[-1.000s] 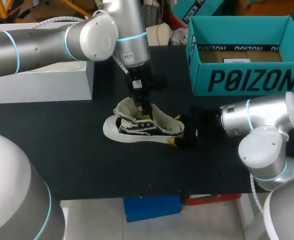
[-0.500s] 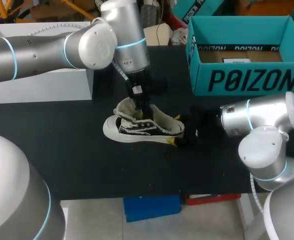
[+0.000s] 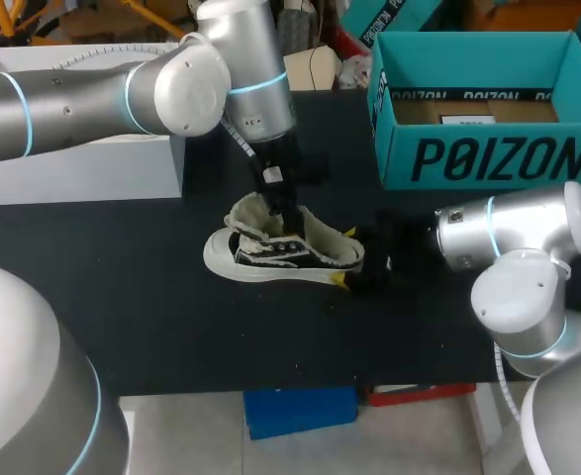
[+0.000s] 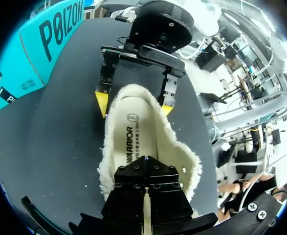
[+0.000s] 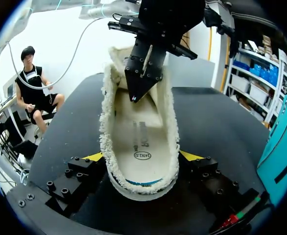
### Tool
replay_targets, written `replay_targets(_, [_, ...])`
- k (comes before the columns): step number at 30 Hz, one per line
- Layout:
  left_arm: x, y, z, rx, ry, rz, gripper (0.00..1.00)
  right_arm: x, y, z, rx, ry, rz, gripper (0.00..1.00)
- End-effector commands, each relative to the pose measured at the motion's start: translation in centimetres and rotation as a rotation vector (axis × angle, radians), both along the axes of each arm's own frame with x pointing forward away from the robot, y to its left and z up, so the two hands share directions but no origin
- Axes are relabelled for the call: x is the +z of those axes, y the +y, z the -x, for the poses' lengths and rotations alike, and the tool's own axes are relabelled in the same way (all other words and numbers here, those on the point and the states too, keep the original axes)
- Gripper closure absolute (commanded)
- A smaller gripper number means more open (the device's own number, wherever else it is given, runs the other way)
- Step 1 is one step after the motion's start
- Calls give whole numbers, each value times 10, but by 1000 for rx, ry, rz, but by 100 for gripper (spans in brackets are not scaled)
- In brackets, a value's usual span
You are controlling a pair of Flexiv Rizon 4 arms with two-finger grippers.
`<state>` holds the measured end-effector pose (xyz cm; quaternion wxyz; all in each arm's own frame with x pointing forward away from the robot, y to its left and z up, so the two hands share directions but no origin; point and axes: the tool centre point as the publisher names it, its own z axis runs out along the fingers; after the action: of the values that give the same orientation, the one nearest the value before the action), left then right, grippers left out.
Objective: Take the shoe out of the shoebox, open the shoe tongue, remove and reinsert the insole, then place the shoe into the shoebox
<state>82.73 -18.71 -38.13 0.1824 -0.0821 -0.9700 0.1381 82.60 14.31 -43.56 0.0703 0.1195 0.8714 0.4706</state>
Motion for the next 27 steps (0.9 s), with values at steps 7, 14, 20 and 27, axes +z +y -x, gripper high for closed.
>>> replay_targets(7, [-3, -4, 13, -20, -48, -40, 100, -2, 1, -1, -2, 1, 1, 100])
replay_targets(14, [-16, -7, 21, -23, -43, -73, 100, -2, 1, -1, -2, 1, 1, 100])
replay_targets(20, [-25, -6, 23, -13, -35, -76, 100, -2, 1, -1, -2, 1, 1, 100])
replay_targets(27, [-33, -8, 26, -9, -33, -64, 100, -2, 1, -1, -2, 1, 1, 100])
